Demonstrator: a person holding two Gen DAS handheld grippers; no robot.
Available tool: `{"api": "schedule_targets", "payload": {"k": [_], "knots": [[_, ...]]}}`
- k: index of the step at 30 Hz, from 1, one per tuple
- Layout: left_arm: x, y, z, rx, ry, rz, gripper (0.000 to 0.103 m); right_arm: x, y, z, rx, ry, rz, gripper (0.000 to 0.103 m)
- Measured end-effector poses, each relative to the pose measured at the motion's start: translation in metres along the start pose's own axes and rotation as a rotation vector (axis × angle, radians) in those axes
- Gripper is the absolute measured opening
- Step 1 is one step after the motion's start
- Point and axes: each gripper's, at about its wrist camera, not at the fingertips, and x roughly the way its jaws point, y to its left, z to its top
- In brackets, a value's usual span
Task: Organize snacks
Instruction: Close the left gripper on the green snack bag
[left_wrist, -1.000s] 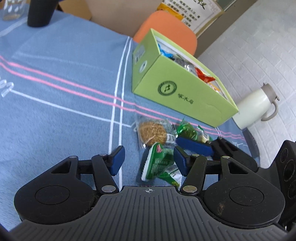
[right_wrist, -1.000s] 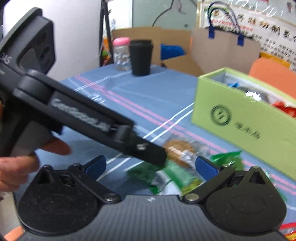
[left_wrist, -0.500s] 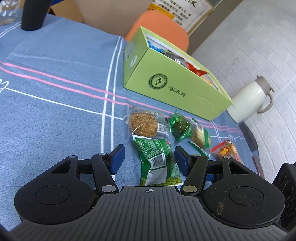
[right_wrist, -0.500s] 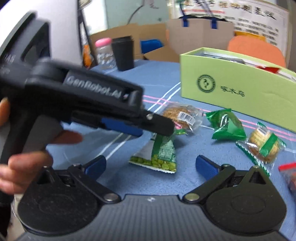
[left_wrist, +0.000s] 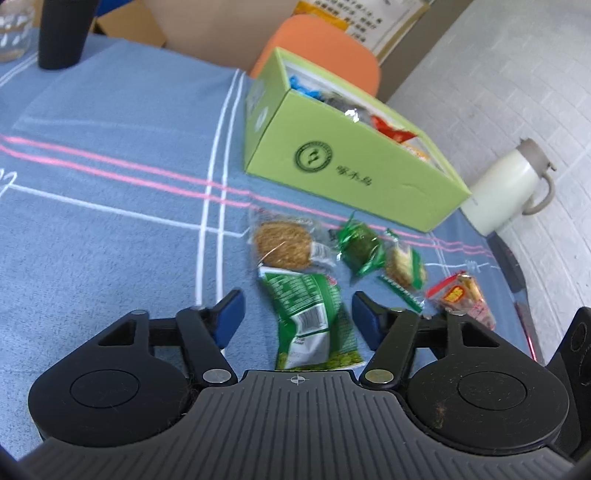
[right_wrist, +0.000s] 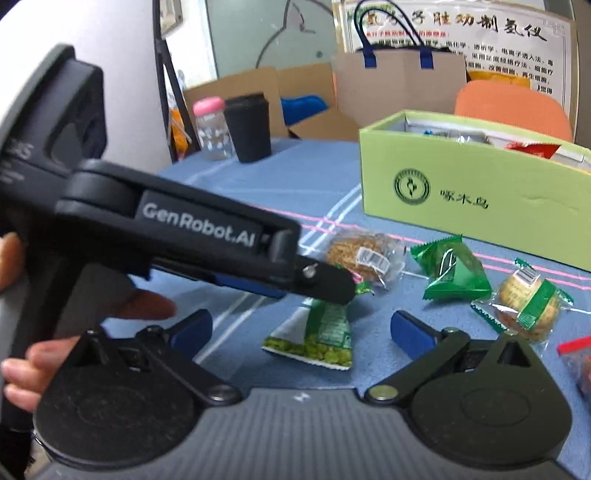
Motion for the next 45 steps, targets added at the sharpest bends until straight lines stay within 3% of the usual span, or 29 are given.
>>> {"api": "schedule_targets", "payload": {"k": [2,4,5,7,10,17,21,29,33,36,45], "knots": [[-0.001,0.0,0.0,0.006,0.003,0.0,0.043,0.002,0.003,-0.001,-0.023,0.007,-0.003,0.099],[0.0,-0.001,-0.003,0.018,0.011,-0.008,0.038,0.001,0.008,-0.004,-0.052,-0.004,-0.008,0.073],[0.0,-0.003,-0.005,0.024,0.013,-0.012,0.036,0.001,0.009,-0.005,-0.068,-0.004,-0.017,0.053],[0.0,-0.007,-0.012,0.026,0.007,-0.039,0.017,-0.005,0.009,-0.008,-0.056,0.004,-0.024,0.053],[-0.006,-0.016,-0.026,0.017,0.023,-0.048,0.014,-0.025,0.006,-0.021,-0.025,0.001,-0.008,0.053],[-0.002,-0.075,-0.067,0.1,0.042,-0.037,0.015,-0.07,-0.006,-0.059,0.026,-0.034,-0.101,0.057],[0.005,-0.095,-0.073,0.14,0.037,-0.003,0.017,-0.079,-0.016,-0.069,0.07,-0.062,-0.098,0.06],[0.006,-0.097,-0.081,0.128,0.024,0.023,0.024,-0.079,-0.008,-0.078,0.035,-0.094,-0.094,0.079],[0.006,-0.099,-0.081,0.148,0.022,0.032,0.027,-0.082,-0.012,-0.079,0.042,-0.093,-0.088,0.08],[0.004,-0.099,-0.083,0.159,0.027,0.028,0.027,-0.084,-0.017,-0.077,0.07,-0.083,-0.101,0.087],[0.002,-0.099,-0.08,0.142,0.022,0.012,0.029,-0.089,-0.02,-0.073,0.035,-0.085,-0.117,0.085]]}}
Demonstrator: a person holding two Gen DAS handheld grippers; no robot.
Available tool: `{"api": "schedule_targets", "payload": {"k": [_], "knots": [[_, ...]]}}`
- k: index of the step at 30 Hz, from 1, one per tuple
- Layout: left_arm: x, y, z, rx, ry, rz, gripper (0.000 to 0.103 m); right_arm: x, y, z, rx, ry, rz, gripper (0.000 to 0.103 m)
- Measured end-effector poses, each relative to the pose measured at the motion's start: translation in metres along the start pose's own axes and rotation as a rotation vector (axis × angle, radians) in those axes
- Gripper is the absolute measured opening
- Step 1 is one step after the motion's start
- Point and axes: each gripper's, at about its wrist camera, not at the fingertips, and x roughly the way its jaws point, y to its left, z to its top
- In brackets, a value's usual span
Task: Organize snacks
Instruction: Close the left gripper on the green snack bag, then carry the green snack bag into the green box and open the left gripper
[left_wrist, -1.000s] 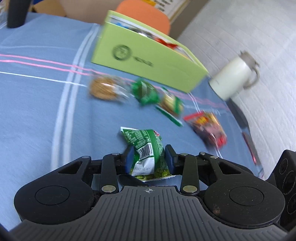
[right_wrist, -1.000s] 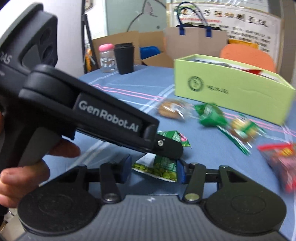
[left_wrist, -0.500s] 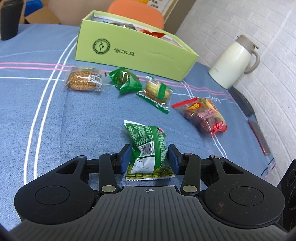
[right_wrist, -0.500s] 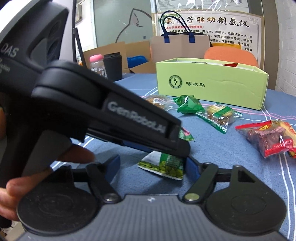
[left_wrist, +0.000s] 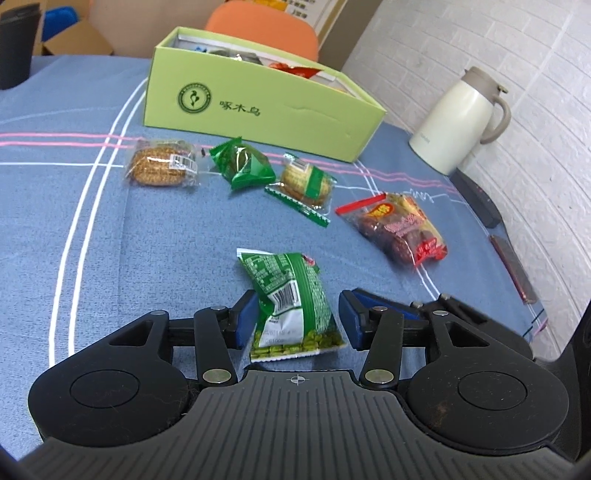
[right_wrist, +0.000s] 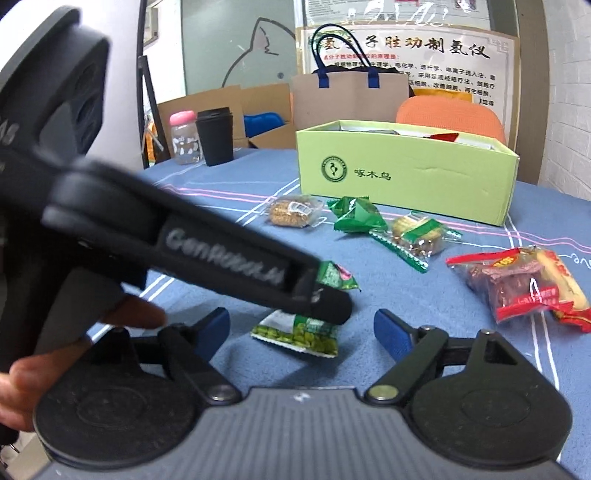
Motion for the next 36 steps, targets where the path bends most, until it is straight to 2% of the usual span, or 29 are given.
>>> {"api": "schedule_targets", "payload": {"k": [9,11,12,15,18,22,26,31,33,36], "knots": [[0.007,-0.002,0.003,0.008,0.013,0.019,0.029,0.006,0.001,0.001,0.002,0.004,0.014,0.076],[0.007,-0.001,0.003,0.008,0.005,0.028,0.023,0.011,0.001,-0.001,0.012,0.004,0.03,0.077],[0.007,0.0,0.003,0.005,0.004,0.03,0.021,0.011,0.004,-0.002,-0.011,0.003,0.006,0.071],[0.005,0.002,0.003,-0.006,0.008,0.007,0.011,0.009,0.007,0.0,-0.014,0.008,0.004,0.066],[0.001,0.001,0.006,-0.027,0.001,-0.019,0.01,0.001,-0.002,0.007,0.015,-0.01,0.01,0.064],[-0.001,-0.008,0.022,-0.021,-0.024,-0.041,0.01,-0.003,-0.008,0.023,-0.009,-0.034,-0.021,0.064],[-0.003,-0.013,0.06,-0.017,-0.077,-0.064,0.01,0.003,-0.022,0.066,-0.071,-0.083,-0.043,0.064],[-0.002,-0.018,0.14,0.019,-0.186,-0.069,0.01,0.03,-0.054,0.141,-0.152,-0.17,-0.065,0.065],[0.007,-0.02,0.172,0.038,-0.208,-0.054,0.01,0.047,-0.071,0.166,-0.167,-0.17,-0.076,0.065],[0.035,-0.017,0.213,0.041,-0.202,-0.033,0.009,0.079,-0.098,0.191,-0.152,-0.149,-0.073,0.065]]}}
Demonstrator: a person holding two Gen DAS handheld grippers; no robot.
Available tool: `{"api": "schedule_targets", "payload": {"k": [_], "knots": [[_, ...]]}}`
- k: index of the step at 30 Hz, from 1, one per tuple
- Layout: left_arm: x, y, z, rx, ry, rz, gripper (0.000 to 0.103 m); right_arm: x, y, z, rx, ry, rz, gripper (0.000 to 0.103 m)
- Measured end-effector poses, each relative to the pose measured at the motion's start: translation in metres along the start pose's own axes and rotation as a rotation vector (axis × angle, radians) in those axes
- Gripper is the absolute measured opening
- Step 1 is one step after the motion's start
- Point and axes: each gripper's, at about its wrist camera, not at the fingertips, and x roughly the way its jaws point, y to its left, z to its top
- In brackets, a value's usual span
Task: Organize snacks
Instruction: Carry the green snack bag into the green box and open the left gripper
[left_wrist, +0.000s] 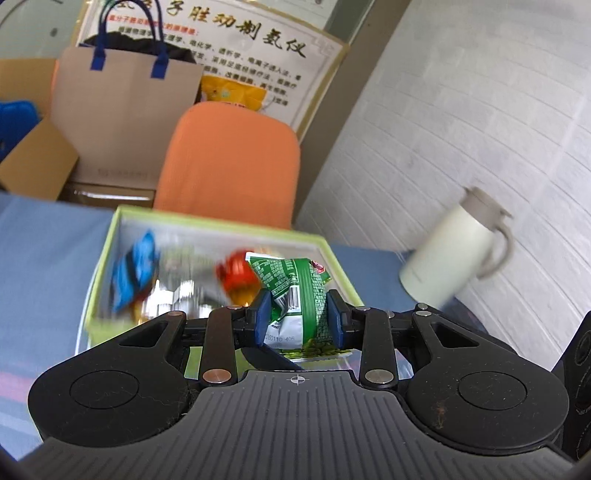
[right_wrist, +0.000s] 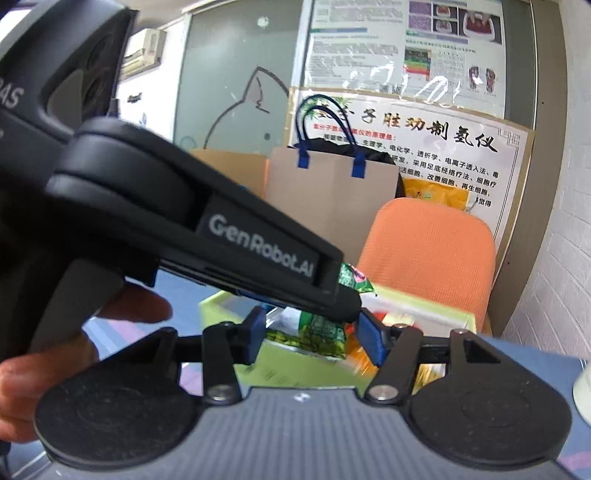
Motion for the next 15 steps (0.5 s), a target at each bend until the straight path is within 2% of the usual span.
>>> {"api": "schedule_targets", "payload": {"k": [1,3,6,7,9,10,12,15], "knots": [[0.012,0.003,0.009,0.0,0.008,0.0,0.004,0.012,-0.007,0.002,0.012,0.008,0.006,0.065],[0.036,0.01,0.021,0.004,0.024,0.011,0.006,0.038,-0.02,0.002,0.044,0.05,0.029,0.072],[0.058,0.025,0.03,-0.017,0.04,0.068,0.032,0.042,-0.033,-0.005,0.077,0.07,-0.01,0.073],[0.054,0.028,0.028,-0.015,0.031,0.067,0.033,0.031,-0.032,-0.008,0.074,0.044,-0.028,0.074],[0.036,0.034,0.018,-0.002,-0.014,0.049,0.04,0.004,-0.025,-0.02,0.081,-0.012,-0.036,0.094],[0.025,0.036,0.012,0.003,-0.031,0.044,0.049,-0.009,-0.021,-0.028,0.081,-0.023,-0.021,0.094],[0.003,0.043,-0.005,0.009,-0.06,0.055,0.056,-0.027,-0.008,-0.044,0.089,-0.021,0.006,0.094],[-0.019,0.056,-0.032,0.0,-0.056,0.087,0.058,-0.039,0.017,-0.071,0.112,0.025,0.076,0.094]]}}
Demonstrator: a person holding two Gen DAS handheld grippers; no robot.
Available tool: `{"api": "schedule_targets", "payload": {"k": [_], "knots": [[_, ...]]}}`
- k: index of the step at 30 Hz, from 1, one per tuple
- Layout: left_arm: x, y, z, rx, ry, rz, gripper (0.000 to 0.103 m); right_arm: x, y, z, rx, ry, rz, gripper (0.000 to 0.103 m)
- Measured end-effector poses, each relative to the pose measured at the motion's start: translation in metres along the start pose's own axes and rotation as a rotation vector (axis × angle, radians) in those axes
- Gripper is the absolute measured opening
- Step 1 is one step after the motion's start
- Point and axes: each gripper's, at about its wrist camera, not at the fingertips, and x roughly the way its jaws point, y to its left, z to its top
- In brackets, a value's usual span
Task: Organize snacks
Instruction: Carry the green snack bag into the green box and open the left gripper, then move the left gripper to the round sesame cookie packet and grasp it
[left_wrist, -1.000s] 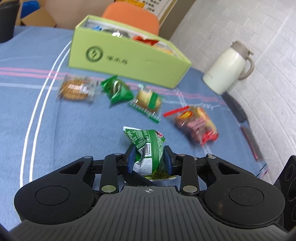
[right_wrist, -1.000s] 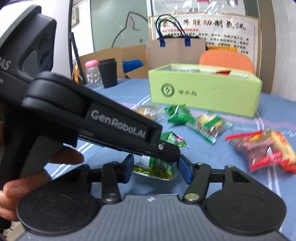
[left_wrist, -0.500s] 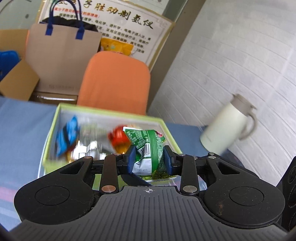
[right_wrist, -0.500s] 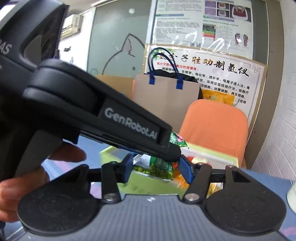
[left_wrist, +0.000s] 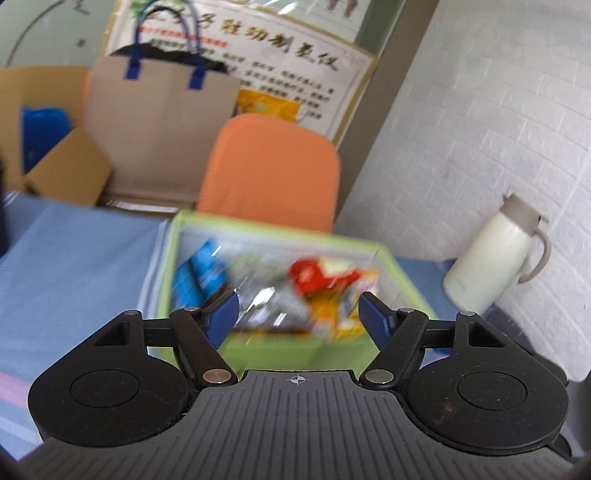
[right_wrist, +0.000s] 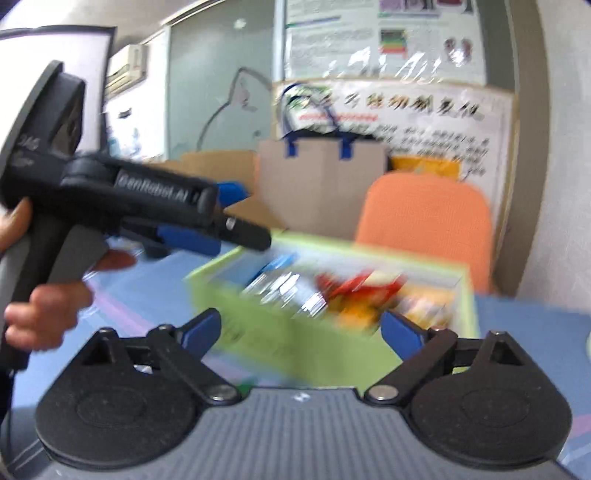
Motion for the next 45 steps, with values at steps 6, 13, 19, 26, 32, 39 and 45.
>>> {"api": "schedule_targets", "payload": {"k": [6,13,19,26,32,39,45], "knots": [[0.0,0.042,-0.04,-0.046,0.134,0.108,0.05,0.018,0.069,-0.022,-0.08,0.092,0.192,0.094],[-0.022,0.088,-0.049,-0.206,0.141,0.136,0.047,0.088,0.086,-0.007,-0.195,0.197,0.234,0.094],[-0.037,0.107,-0.067,-0.265,0.144,0.11,0.048,0.073,0.094,-0.021,-0.124,0.24,0.262,0.094],[-0.03,0.104,-0.074,-0.279,0.185,0.044,0.049,0.066,0.109,-0.019,-0.171,0.206,0.149,0.094],[-0.033,0.093,-0.086,-0.264,0.205,0.015,0.048,0.086,0.12,-0.028,-0.188,0.247,0.16,0.083],[-0.035,0.076,-0.097,-0.226,0.23,-0.026,0.035,0.061,0.124,-0.041,-0.136,0.237,0.156,0.072],[-0.047,0.041,-0.119,-0.178,0.258,-0.07,0.032,0.018,0.12,-0.061,-0.095,0.235,0.093,0.078]]}}
